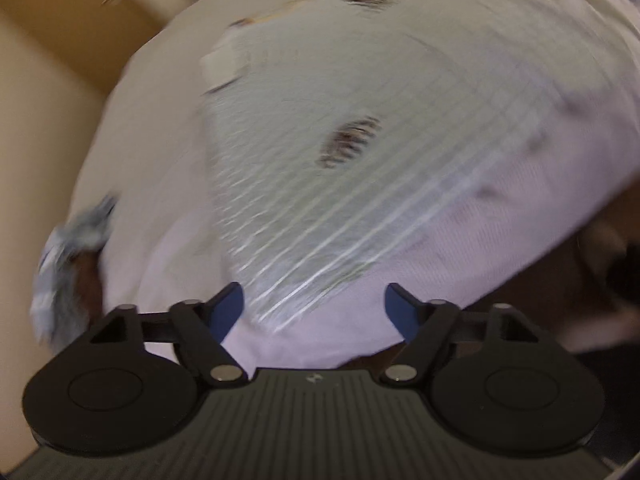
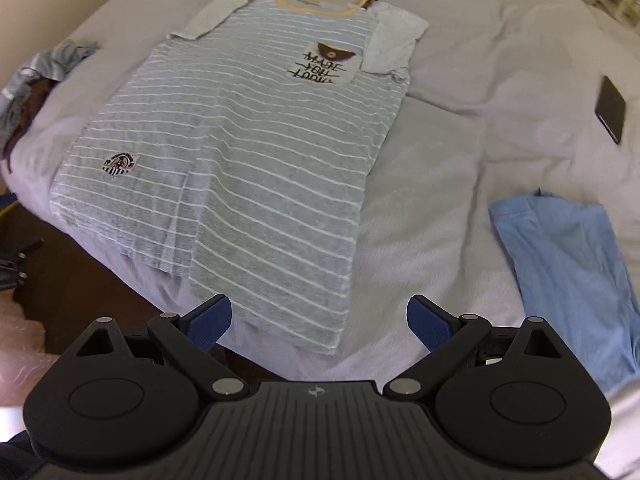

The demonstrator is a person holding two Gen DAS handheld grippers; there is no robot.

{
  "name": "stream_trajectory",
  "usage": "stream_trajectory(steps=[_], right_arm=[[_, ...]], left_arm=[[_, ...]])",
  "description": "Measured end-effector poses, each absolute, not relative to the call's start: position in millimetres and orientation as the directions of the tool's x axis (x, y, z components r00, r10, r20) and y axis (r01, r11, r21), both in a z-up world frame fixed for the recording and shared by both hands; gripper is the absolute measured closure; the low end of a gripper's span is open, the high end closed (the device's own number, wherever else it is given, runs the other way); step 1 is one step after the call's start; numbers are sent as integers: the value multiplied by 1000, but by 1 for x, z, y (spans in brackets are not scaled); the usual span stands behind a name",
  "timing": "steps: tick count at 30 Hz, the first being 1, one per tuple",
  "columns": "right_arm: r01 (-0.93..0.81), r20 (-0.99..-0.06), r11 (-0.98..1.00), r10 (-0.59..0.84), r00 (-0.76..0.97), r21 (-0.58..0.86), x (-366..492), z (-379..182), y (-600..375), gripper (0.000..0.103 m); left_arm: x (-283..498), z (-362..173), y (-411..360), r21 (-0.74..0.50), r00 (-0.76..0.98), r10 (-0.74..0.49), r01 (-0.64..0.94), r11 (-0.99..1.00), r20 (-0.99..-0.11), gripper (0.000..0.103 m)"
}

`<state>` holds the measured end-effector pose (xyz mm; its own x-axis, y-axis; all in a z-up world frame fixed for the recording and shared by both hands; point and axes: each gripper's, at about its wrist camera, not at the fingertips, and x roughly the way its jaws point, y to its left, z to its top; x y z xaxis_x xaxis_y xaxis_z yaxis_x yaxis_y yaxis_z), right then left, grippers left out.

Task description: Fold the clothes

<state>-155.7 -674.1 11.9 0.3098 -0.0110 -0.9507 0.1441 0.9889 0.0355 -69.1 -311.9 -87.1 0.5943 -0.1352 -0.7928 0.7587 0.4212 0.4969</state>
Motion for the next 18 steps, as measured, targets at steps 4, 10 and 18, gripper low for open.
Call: stream_trajectory(steps=[4,10,18], right_arm=[[151,-963,988,-28,268,14,-150,3,-643,6],[50,-973,999,2,232,14,-139,-7,-602,6],[-17,-962,1000,21,274,17,-126,-13,-585,6]], left_arm=[[-67,-130,-309,564,608,-190,790,241,-771,51],[-62,-159,-297,669,673,-201,737,98,-712,57],[-39,-112,-287,593,597,-274,798,107,-754,99]])
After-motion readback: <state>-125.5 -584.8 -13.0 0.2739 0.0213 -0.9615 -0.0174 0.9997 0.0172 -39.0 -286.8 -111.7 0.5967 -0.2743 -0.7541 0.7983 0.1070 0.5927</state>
